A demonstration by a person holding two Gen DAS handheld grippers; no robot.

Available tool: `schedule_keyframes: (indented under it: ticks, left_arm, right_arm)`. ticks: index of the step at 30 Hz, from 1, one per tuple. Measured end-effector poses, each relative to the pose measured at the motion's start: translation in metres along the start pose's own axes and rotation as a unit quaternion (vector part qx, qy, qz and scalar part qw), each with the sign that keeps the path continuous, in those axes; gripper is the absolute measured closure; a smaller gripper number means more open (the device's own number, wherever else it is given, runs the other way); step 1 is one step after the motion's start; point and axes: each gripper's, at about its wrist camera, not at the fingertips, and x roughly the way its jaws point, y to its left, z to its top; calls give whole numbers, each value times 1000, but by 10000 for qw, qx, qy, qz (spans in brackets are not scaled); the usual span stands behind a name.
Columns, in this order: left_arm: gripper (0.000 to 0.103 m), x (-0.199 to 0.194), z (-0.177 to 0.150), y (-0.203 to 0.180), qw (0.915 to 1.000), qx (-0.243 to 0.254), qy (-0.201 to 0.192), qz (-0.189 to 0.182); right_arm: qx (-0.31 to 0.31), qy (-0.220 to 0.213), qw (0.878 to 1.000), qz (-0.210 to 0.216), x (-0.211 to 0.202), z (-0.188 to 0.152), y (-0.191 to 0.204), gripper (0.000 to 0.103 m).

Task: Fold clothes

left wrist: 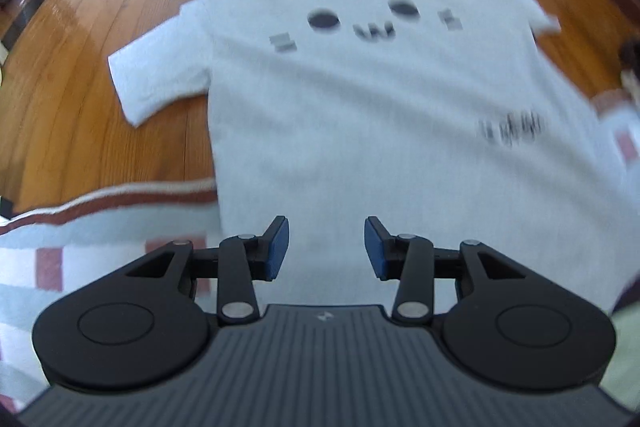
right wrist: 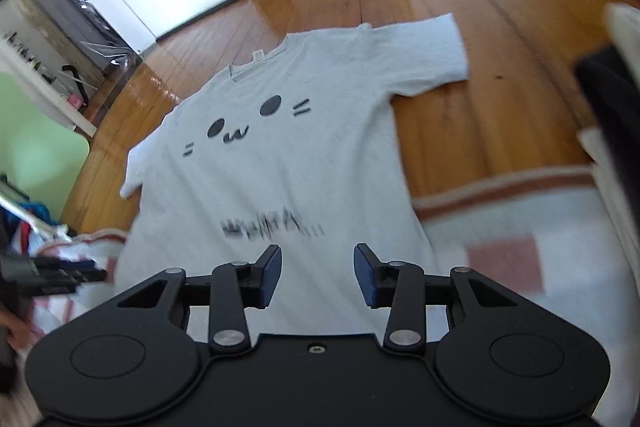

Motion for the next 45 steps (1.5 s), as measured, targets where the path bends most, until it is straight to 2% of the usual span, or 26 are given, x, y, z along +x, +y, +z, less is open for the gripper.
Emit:
schedule_keyframes:
  ticks: [3,7,9,12,14,15,16,17,20,22,25,28,35,38,40,43,44,45]
  left_arm:
    - [62,12,18,10,9993,-309,-192,18]
    - [62,32,14,29,9972,-542,-467,233]
    - [62,42,6,38,9972,-501,-430,354]
    - [62,57,2,52,9971,-533,-360,418]
    - [62,66,10,60,9961,-737,-383,295]
    - [62,72,16,61,9952,-850,-413,236]
    - [62,78,22,61,9947,-924,-416,186]
    - [62,85,28,58,9947,-945,-382,162]
    - [62,106,37,47,9943,-1041,-173,133]
    - [62,110,29,43,9927,-1148,-358,-67]
    - [62,114,19,40,9928,-999,-622,-213]
    - [61,118,23,43,9933,-942,-640,-190]
    - [61,128,32,50,9943,-808,-681,-138]
    - [61,132,36,53,9947,-751,-699,-116]
    - [61,134,38,54,9949,-710,-713,-99]
    - [57,135,37,54,9952,-610,-765,-53]
    - [57,136,37,54,9953,-576,-783,-37]
    - [57,136,36,54,9953,-543,-800,-22]
  right_arm:
    - [475,358,9981,-167,21,47,1,58]
    - [847,494,9918,-822,46,80,-2,58]
    - [1008,456,9902,-850,56,85,-5,58]
    - [1061,394,9915,-645,70,85,-11,58]
    - [1009,345,9922,-649,80,88,-17,58]
    - [983,320,9925,-651,85,89,-20,61]
    - [959,296,9928,-659,90,91,-23,69]
    - [949,273,9927,-699,95,95,-28,71]
    - [919,153,9928,-750,110,108,-42,71]
    - [920,16,9933,-701,121,114,-51,69]
    - [1058,-86,9919,-698,137,121,-64,69]
    - [1301,2,9896,-612,148,124,-77,68]
    - [1238,110,9908,-529,160,148,-87,68]
    - [1434,294,9879,-520,177,153,-91,60]
    - [1507,360,9862,-577,188,155,-92,58]
    - [1374,25,9878,-738,195,161,-86,57]
    - [1264,-40,9887,-806,197,163,-83,59]
    - [1029,-101,9903,-931,200,165,-78,89]
